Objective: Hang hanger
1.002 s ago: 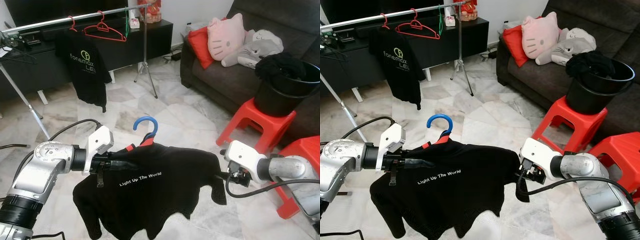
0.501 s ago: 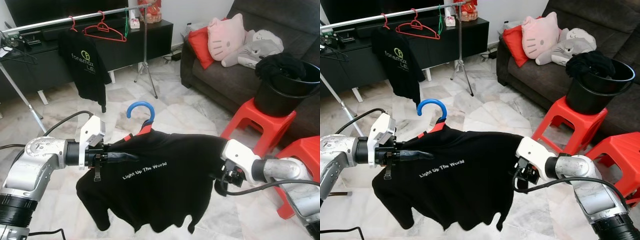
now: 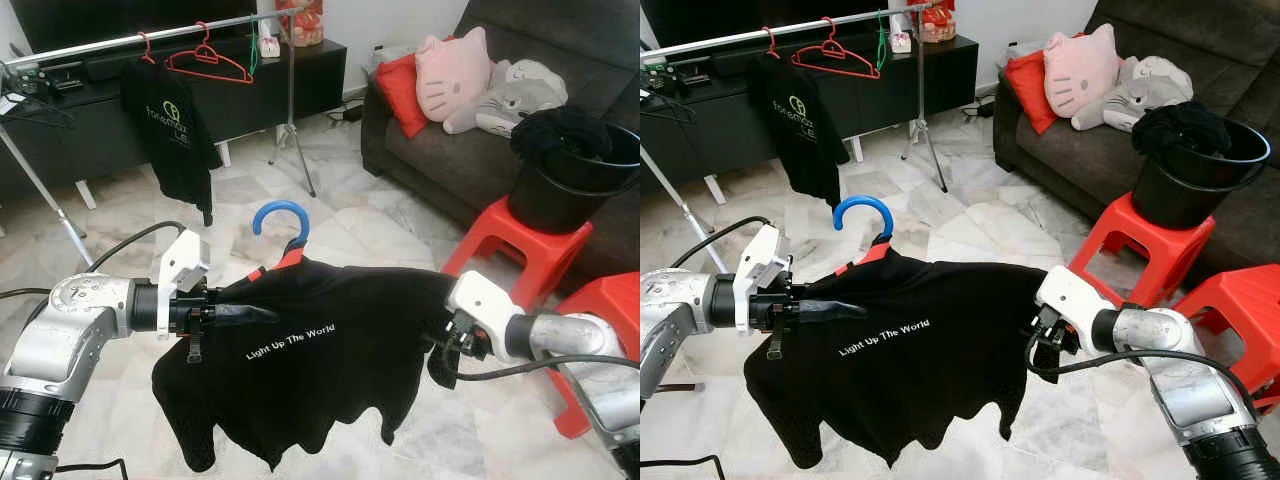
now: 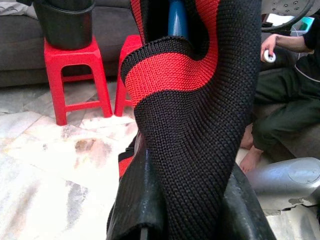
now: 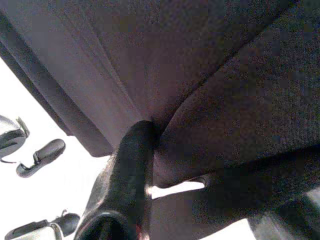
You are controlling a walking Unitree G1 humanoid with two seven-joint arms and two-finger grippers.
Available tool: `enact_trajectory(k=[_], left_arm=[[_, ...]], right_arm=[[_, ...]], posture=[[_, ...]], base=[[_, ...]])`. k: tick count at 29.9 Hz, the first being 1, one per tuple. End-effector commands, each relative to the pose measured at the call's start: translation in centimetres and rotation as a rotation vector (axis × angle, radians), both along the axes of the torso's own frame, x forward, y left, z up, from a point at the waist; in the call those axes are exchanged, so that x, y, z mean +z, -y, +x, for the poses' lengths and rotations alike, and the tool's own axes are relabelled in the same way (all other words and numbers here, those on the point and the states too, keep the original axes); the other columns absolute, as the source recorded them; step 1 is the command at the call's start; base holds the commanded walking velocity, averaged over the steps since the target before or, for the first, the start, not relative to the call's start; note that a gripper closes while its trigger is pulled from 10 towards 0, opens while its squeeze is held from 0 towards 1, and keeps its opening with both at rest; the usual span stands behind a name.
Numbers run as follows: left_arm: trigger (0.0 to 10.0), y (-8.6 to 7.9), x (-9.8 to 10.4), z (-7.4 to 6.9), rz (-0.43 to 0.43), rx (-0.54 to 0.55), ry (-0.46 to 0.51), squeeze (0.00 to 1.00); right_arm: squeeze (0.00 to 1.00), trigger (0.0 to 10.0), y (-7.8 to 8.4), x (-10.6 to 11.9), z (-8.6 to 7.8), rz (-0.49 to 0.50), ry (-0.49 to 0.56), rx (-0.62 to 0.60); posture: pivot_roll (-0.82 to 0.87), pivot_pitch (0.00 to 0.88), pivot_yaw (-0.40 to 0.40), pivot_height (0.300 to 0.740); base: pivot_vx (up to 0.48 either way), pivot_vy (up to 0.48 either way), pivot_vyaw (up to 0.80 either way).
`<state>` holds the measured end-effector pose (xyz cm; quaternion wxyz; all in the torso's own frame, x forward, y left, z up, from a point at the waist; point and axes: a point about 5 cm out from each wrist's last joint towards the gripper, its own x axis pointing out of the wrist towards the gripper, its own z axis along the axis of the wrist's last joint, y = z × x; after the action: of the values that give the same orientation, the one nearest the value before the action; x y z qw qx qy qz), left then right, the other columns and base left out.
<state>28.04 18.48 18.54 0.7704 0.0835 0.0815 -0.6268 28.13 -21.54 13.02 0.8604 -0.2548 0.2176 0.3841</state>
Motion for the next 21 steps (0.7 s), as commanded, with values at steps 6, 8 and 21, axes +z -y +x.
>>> enact_trajectory(k=[6, 8, 21], left_arm=[[0.0, -0.2, 1.3, 0.2, -0.015, 0.015, 0.05, 0.0], [0.0, -0.3, 1.2, 0.2, -0.01, 0.02, 0.051, 0.0], [0.0, -0.9, 0.5, 1.5, 0.026, 0.14, 0.079, 0.0]], right_arm=[[0.0, 0.0, 0.0, 0.9, 0.3, 0.008, 0.032, -0.005], [0.0, 0.0, -0.1, 1.0, 0.3, 0.006, 0.032, -0.003], [0.0, 0.0, -0.3, 0.9, 0.2, -0.01, 0.03, 0.0]], posture=[[-0.06, 0.0, -0.034, 0.74], [-0.06, 0.0, -0.033, 0.74], [-0.06, 0.0, -0.027, 0.74]], base=[[0.0, 0.0, 0.0], [0.0, 0.0, 0.0], [0.0, 0.0, 0.0]])
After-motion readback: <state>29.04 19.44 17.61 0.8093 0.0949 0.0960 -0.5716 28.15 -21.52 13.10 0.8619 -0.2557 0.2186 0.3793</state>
